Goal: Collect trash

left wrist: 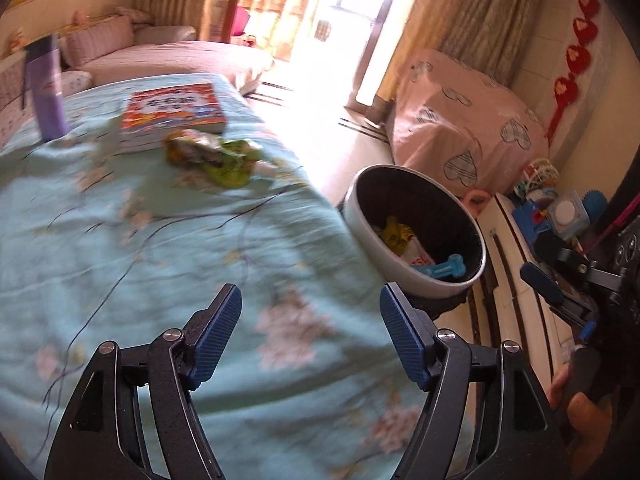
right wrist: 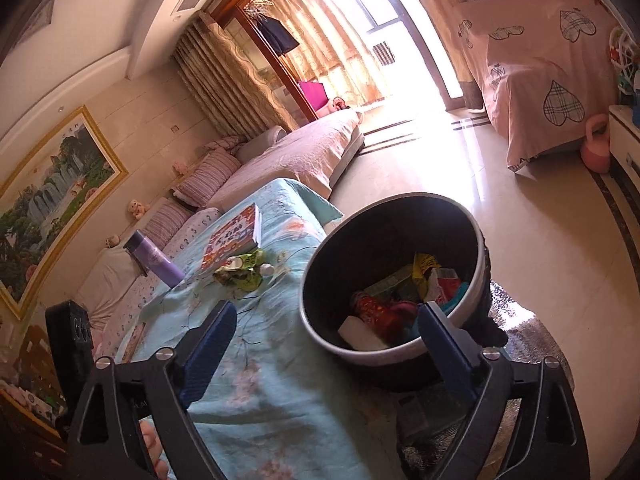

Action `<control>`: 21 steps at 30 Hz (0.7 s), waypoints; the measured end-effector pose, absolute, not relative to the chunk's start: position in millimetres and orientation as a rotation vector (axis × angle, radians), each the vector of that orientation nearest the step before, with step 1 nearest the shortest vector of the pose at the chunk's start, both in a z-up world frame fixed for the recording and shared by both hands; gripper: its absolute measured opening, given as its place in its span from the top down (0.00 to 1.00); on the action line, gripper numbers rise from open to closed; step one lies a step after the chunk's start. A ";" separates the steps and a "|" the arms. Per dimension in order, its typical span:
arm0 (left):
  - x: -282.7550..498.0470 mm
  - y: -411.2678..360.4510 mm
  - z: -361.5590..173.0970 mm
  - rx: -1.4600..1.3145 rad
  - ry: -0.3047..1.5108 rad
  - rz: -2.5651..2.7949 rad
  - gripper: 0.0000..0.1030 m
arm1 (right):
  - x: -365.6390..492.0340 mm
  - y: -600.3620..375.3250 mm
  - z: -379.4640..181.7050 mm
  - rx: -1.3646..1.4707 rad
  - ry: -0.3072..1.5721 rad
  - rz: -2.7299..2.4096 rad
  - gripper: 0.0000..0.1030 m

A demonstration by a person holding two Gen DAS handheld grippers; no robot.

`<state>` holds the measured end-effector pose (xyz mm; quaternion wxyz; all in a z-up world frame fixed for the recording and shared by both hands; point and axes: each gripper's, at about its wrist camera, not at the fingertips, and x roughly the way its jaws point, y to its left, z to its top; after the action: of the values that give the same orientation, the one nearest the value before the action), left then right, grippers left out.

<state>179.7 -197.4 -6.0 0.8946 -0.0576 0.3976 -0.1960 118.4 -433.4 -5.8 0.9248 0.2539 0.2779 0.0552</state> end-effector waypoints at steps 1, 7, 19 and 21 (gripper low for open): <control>172.4 -188.3 -6.9 -0.126 0.816 -0.394 0.28 | 113.8 -426.6 -6.0 0.523 0.566 0.118 0.02; 128.2 -135.7 -7.4 -0.152 0.746 -0.328 0.26 | 86.7 -381.1 -15.1 0.504 0.576 0.138 0.02; 40.4 -82.5 12.8 -0.089 0.427 -0.171 0.00 | 15.6 -328.2 33.6 0.261 0.302 0.001 0.00; 37.0 -79.8 13.8 -0.073 0.405 -0.150 0.00 | 16.3 -325.4 28.2 0.258 0.315 0.014 0.00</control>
<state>37.0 -79.8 13.8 0.9761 -0.0362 0.2011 -0.0745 16.3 -325.4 28.2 0.9793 0.1279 0.1565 0.0069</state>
